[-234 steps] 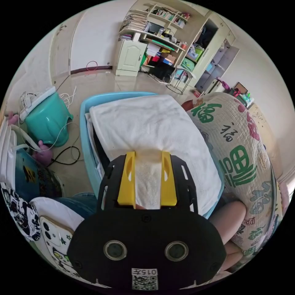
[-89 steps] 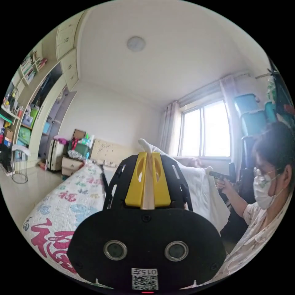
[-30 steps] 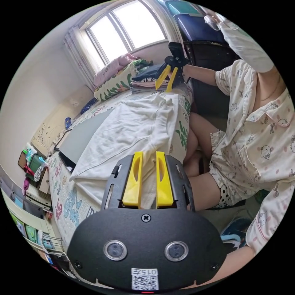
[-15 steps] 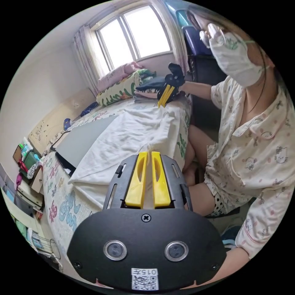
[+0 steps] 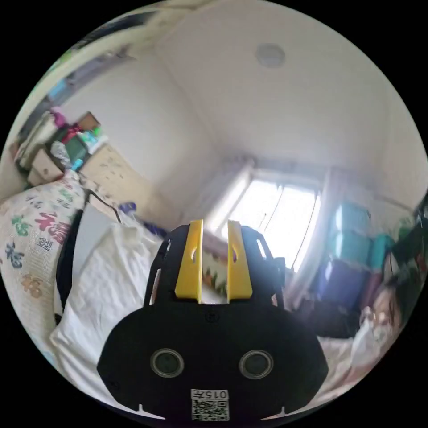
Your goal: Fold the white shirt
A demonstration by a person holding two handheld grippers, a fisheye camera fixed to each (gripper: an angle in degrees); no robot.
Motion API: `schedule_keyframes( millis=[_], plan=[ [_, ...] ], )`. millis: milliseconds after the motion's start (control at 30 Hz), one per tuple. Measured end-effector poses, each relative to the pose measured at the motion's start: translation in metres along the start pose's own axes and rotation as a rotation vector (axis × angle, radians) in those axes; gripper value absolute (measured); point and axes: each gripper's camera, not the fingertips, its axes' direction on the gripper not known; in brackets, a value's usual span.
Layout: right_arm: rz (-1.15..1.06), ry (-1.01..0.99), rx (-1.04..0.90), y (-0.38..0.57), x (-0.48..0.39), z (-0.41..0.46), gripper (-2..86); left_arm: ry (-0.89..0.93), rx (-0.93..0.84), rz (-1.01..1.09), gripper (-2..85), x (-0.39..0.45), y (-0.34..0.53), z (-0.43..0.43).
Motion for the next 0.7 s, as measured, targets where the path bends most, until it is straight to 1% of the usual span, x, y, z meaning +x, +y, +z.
schedule_keyframes(
  millis=[33,67,133,233,267,333,467,567,600,633,700],
  plan=[
    [-0.026,0.038,-0.104,0.039,-0.013,-0.003,6.4,-0.014,-0.1,0.046,8.5,0.02,0.025,-0.008],
    [-0.037,0.074,-0.149,0.06,-0.019,-0.004,7.3,-0.035,-0.148,0.057,8.4,0.029,0.037,-0.012],
    [-0.078,0.219,-0.286,0.141,-0.044,-0.013,8.8,-0.105,-0.294,0.097,8.4,0.066,0.081,-0.032],
    [-0.102,0.284,-0.377,0.211,-0.068,-0.033,9.9,-0.125,-0.355,0.169,8.7,0.111,0.132,-0.05],
    [-0.093,0.285,-0.381,0.22,-0.071,-0.039,10.2,-0.136,-0.358,0.185,8.7,0.12,0.142,-0.052],
    [-0.019,0.249,-0.324,0.245,-0.072,-0.067,11.5,-0.174,-0.342,0.215,8.9,0.149,0.184,-0.055],
    [0.102,0.202,-0.235,0.273,-0.061,-0.103,11.7,-0.18,-0.271,0.201,9.0,0.176,0.245,-0.05],
    [0.153,0.275,-0.193,0.282,-0.054,-0.119,11.6,-0.24,-0.26,0.209,9.6,0.195,0.287,-0.03],
    [0.169,0.332,-0.182,0.28,-0.05,-0.121,11.3,-0.251,-0.272,0.23,10.1,0.201,0.3,-0.018],
    [0.193,0.377,-0.173,0.276,-0.046,-0.121,11.1,-0.27,-0.307,0.254,10.6,0.207,0.312,-0.004],
    [0.22,0.38,-0.162,0.268,-0.041,-0.119,10.9,-0.293,-0.364,0.27,11.3,0.214,0.326,0.015]
  ],
)
